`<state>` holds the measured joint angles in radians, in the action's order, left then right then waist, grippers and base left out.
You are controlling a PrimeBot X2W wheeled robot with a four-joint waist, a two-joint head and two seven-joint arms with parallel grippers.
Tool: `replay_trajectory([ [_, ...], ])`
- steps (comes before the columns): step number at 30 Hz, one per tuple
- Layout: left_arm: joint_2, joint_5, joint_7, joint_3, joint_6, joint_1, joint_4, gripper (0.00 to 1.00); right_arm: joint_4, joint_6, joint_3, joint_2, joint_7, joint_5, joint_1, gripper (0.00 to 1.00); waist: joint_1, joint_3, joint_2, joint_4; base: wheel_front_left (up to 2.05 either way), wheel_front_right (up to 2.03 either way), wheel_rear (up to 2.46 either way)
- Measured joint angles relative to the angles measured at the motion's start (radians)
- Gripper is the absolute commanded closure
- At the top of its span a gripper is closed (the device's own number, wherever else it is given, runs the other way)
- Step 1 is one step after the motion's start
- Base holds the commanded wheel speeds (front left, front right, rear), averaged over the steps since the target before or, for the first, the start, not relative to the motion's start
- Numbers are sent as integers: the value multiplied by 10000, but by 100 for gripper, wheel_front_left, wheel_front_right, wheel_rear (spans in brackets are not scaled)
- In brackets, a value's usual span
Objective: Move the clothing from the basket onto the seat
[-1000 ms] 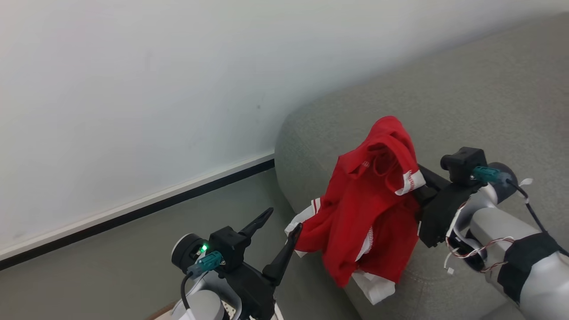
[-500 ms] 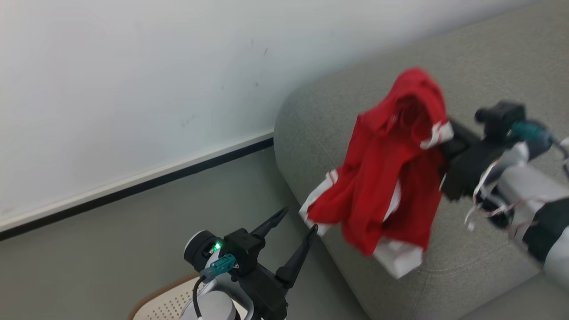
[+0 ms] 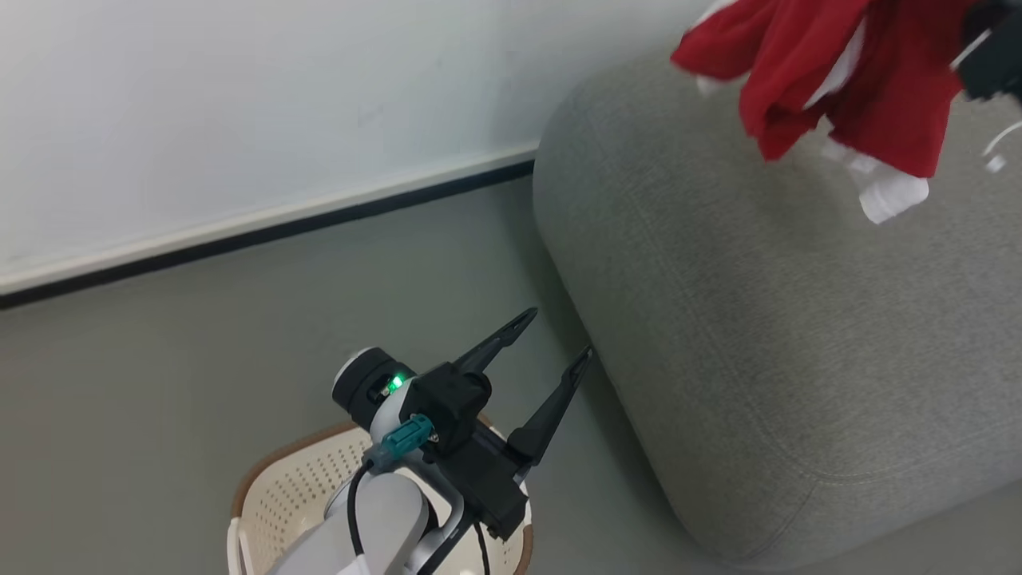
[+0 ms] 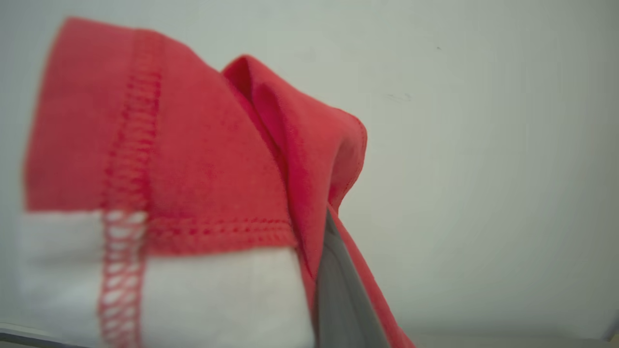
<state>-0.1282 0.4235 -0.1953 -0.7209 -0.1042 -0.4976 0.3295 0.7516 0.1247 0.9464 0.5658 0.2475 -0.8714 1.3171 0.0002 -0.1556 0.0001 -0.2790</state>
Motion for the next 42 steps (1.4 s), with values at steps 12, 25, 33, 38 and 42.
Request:
replay_trajectory([
  [12, -305, -249, 284, 98, 100, -798, -940, 0, 880, -27, -759, 1058, -222, -278, 967, 100, 1, -1534, 1, 784, 0, 0, 0],
  [25, -662, -660, 577, 362, 251, -1599, -1563, 0, 1590, -190, -915, 1099, -263, -303, 1630, 100, 0, -3190, 2, 921, 0, 0, 0],
  [33, -642, -750, 798, 332, 251, -2036, -1699, 0, 2606, -307, -922, 581, -355, -734, 578, 100, 0, -4012, 1, 858, 0, 0, 0],
  [38, -686, -803, 880, 330, 249, -2144, -1710, 0, 2974, -382, -909, 171, -433, -809, 396, 100, 0, -4346, 1, 910, 0, 0, 0],
  [42, -732, -805, 882, 337, 249, -2186, -1703, 0, 3210, -460, -890, -75, -443, -848, 397, 100, -1, -4500, 1, 953, 0, 0, 0],
])
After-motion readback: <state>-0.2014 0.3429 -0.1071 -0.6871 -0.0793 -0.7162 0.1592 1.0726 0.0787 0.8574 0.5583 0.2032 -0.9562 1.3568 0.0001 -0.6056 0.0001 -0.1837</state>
